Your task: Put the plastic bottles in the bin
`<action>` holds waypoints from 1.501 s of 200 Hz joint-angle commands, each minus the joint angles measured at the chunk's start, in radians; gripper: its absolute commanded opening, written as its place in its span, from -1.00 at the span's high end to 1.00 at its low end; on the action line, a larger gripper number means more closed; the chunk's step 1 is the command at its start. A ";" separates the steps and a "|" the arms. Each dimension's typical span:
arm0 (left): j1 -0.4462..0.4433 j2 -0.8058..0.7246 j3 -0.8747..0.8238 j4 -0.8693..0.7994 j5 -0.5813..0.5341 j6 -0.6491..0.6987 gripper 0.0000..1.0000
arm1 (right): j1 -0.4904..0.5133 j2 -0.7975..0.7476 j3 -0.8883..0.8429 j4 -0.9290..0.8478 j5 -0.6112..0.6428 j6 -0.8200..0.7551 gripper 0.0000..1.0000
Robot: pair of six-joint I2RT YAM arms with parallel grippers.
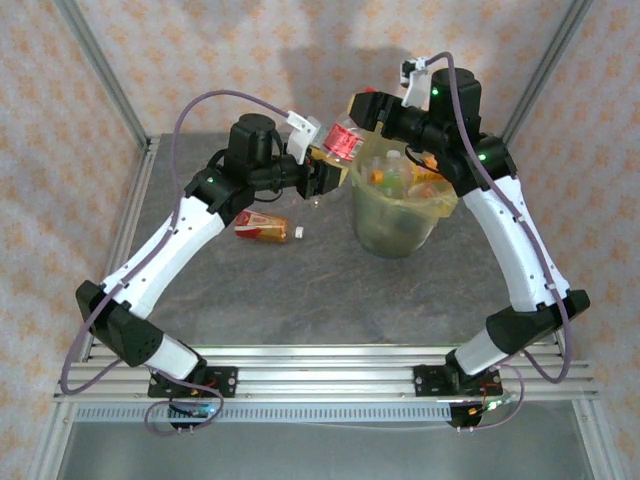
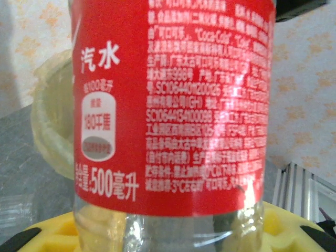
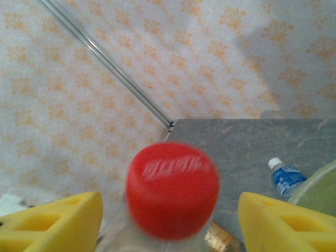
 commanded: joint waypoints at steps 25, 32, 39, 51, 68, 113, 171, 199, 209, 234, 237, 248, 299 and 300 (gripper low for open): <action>-0.010 -0.042 -0.009 0.001 0.056 0.054 0.26 | 0.002 0.026 0.059 0.018 0.018 -0.001 0.21; -0.011 -0.040 -0.008 0.000 0.056 0.054 0.26 | 0.001 0.030 0.068 0.009 0.017 -0.003 0.33; -0.011 -0.039 -0.007 -0.001 0.058 0.054 0.25 | 0.002 0.035 0.077 -0.002 0.022 -0.007 0.44; -0.010 -0.038 -0.005 -0.002 0.059 0.055 0.25 | 0.002 0.043 0.095 -0.025 0.033 -0.016 0.62; -0.010 -0.039 -0.003 -0.004 0.053 0.051 0.15 | 0.003 0.049 0.116 -0.052 0.054 -0.030 0.90; -0.011 -0.057 0.001 0.005 -0.009 0.031 -0.61 | 0.002 0.048 0.169 -0.111 0.203 -0.085 1.00; -0.012 -0.053 0.001 0.058 -0.042 -0.006 -0.62 | 0.002 0.049 0.212 -0.133 0.276 -0.117 1.00; -0.011 -0.064 -0.007 0.083 -0.054 -0.025 -0.65 | 0.003 0.042 0.244 -0.161 0.360 -0.155 1.00; -0.011 -0.074 -0.014 0.090 -0.070 -0.029 -0.66 | 0.003 0.041 0.262 -0.166 0.390 -0.171 1.00; -0.012 -0.108 -0.039 0.105 -0.133 -0.043 -0.66 | 0.003 0.066 0.365 -0.186 0.457 -0.208 1.00; -0.012 -0.113 -0.044 0.108 -0.142 -0.045 -0.66 | 0.002 0.071 0.383 -0.191 0.463 -0.212 1.00; -0.011 -0.134 -0.062 0.114 -0.176 -0.054 -0.66 | 0.003 0.089 0.446 -0.205 0.507 -0.221 1.00; -0.011 -0.210 -0.132 0.104 -0.380 -0.100 -0.79 | 0.002 0.131 0.527 -0.160 0.763 -0.233 1.00; -0.011 -0.210 -0.133 0.103 -0.383 -0.101 -0.80 | 0.001 0.132 0.527 -0.161 0.767 -0.233 1.00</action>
